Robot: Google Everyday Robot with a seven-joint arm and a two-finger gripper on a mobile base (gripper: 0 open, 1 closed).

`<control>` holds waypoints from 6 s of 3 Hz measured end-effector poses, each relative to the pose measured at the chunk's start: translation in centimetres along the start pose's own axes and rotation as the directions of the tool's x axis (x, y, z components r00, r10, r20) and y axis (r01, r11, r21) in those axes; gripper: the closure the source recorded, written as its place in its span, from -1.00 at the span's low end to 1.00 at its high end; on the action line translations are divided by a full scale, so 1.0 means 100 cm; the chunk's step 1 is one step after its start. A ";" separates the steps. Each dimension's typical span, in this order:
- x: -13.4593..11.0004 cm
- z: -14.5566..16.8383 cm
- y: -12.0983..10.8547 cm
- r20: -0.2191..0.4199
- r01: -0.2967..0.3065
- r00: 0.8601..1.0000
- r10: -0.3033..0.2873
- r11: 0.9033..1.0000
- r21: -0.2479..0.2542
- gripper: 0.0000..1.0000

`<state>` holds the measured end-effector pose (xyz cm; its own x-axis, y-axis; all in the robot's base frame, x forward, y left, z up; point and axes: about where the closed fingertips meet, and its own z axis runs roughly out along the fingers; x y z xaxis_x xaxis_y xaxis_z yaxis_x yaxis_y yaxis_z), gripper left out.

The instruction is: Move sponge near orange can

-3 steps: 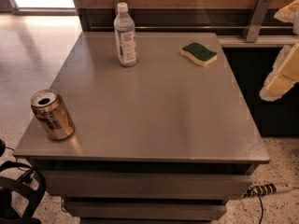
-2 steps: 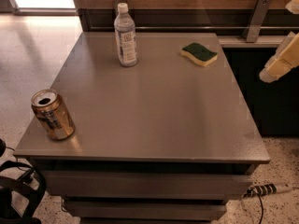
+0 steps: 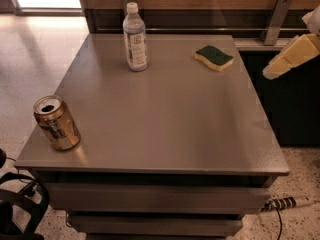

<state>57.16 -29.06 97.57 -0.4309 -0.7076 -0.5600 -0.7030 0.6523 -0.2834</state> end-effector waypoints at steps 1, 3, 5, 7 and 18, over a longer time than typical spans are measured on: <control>0.000 0.000 0.000 0.000 0.000 1.000 0.000 1.000 0.000 -1.00; -0.022 0.053 -0.004 0.160 -0.039 0.986 0.053 0.995 -0.087 -1.00; -0.060 0.142 -0.006 0.189 -0.107 0.973 0.130 0.986 -0.129 -1.00; -0.075 0.216 -0.034 0.207 -0.127 0.969 0.134 0.991 -0.045 -1.00; -0.077 0.265 -0.034 0.249 -0.137 0.953 0.172 0.979 -0.153 1.00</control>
Offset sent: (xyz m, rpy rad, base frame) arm 0.0154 0.0090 -0.0140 0.0953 -0.0225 0.0152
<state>77.85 -18.58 82.20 -0.3906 -0.4948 -0.7763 -0.7156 0.6937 -0.0821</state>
